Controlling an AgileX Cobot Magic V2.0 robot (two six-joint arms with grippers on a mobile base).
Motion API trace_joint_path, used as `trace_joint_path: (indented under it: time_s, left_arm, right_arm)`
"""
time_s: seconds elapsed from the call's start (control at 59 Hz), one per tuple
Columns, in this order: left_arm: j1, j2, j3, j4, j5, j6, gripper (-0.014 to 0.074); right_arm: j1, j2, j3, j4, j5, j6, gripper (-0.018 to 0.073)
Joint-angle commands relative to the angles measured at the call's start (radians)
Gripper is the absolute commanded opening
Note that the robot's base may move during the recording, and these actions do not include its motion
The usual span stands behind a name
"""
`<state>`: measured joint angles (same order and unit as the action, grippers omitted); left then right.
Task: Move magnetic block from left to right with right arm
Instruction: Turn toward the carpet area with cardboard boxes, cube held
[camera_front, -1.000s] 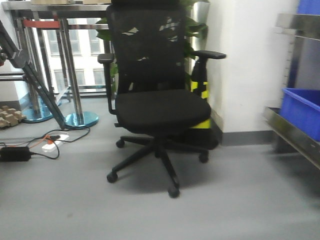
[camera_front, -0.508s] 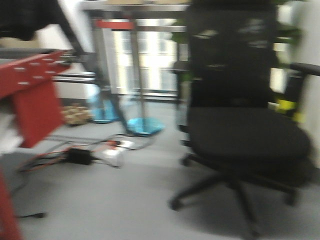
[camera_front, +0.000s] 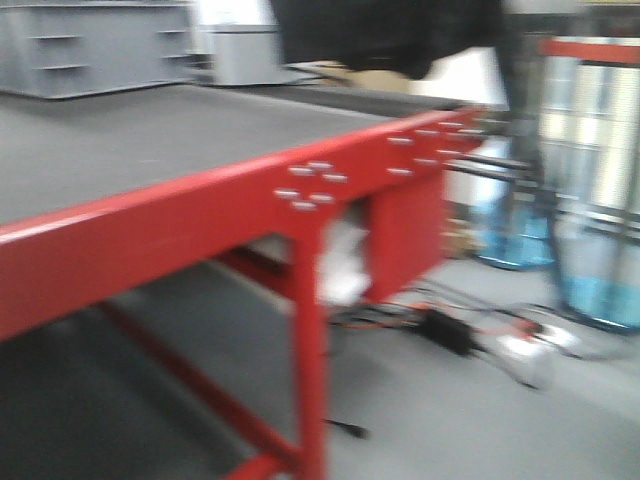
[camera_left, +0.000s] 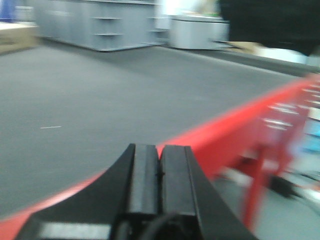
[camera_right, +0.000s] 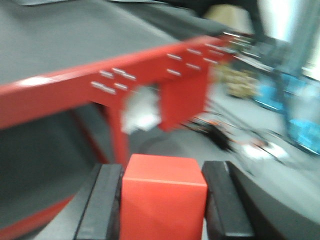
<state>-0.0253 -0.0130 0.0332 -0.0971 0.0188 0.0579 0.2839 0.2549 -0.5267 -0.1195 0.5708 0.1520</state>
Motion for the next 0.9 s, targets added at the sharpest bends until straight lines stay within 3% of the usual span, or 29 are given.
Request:
trace_joint_path:
  time_s: [0.0, 0.881]
  left_arm:
    - [0.001, -0.012, 0.009, -0.005, -0.084, -0.006, -0.0126]
    - [0.001, -0.012, 0.009, -0.005, -0.084, -0.006, -0.0126]
  right_arm:
    - [-0.004, 0.012, -0.029, -0.010, -0.090, -0.009, 0.0216]
    - [-0.004, 0.012, -0.029, -0.010, -0.090, -0.009, 0.0216]
